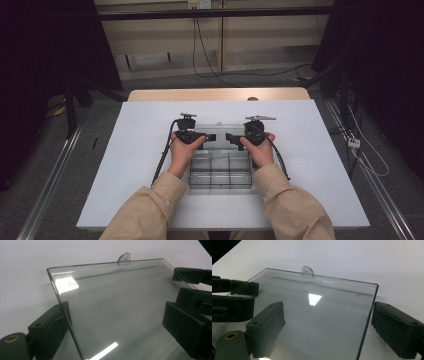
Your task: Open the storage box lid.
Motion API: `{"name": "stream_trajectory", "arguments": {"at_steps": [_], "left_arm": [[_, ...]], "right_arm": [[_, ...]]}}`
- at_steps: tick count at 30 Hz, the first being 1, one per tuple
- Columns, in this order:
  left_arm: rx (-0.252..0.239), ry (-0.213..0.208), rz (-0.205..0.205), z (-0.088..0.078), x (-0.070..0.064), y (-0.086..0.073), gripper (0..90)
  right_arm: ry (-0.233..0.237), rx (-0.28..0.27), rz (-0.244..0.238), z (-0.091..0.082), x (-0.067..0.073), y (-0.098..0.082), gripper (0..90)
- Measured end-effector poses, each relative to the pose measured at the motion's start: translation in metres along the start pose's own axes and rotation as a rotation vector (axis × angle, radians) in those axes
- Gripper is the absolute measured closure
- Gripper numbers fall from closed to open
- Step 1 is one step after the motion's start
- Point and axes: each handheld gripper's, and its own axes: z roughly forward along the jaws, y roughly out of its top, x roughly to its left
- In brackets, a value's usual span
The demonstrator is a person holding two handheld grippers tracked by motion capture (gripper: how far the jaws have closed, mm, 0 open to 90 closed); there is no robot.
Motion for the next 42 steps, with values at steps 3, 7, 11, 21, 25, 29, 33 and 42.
{"name": "stream_trajectory", "arguments": {"at_steps": [3, 7, 11, 21, 25, 29, 33, 42], "left_arm": [[0.001, 0.001, -0.002, -0.0003, 0.0003, 0.0002, 7.8], [0.001, -0.001, -0.006, -0.0007, 0.0007, 0.0002, 7.8], [0.002, 0.004, -0.012, -0.0012, 0.0007, 0.0002, 7.7], [0.012, 0.002, -0.017, -0.0026, 0.0013, 0.0004, 7.7], [0.013, 0.007, -0.018, -0.0026, 0.0010, 0.0003, 7.8], [0.027, 0.009, -0.012, -0.0038, 0.0011, 0.0005, 7.8], [0.017, 0.006, -0.018, -0.0036, 0.0016, 0.0002, 8.0], [0.030, 0.003, -0.018, -0.0047, 0.0022, 0.0005, 8.6]], "right_arm": [[-0.002, 0.001, 0.000, -0.0002, 0.0002, 0.0000, 11.3], [-0.001, 0.001, 0.001, -0.0006, 0.0003, 0.0003, 11.7], [-0.001, 0.002, 0.002, -0.0008, 0.0005, 0.0002, 11.6], [-0.003, 0.008, -0.002, -0.0005, 0.0009, -0.0002, 11.5], [-0.003, 0.011, -0.003, -0.0004, 0.0009, -0.0004, 11.5], [-0.005, 0.016, -0.001, -0.0005, 0.0015, -0.0006, 11.2], [-0.003, 0.020, 0.000, -0.0008, 0.0013, -0.0008, 11.3], [-0.003, 0.016, 0.001, -0.0016, 0.0014, -0.0003, 11.8]]}}
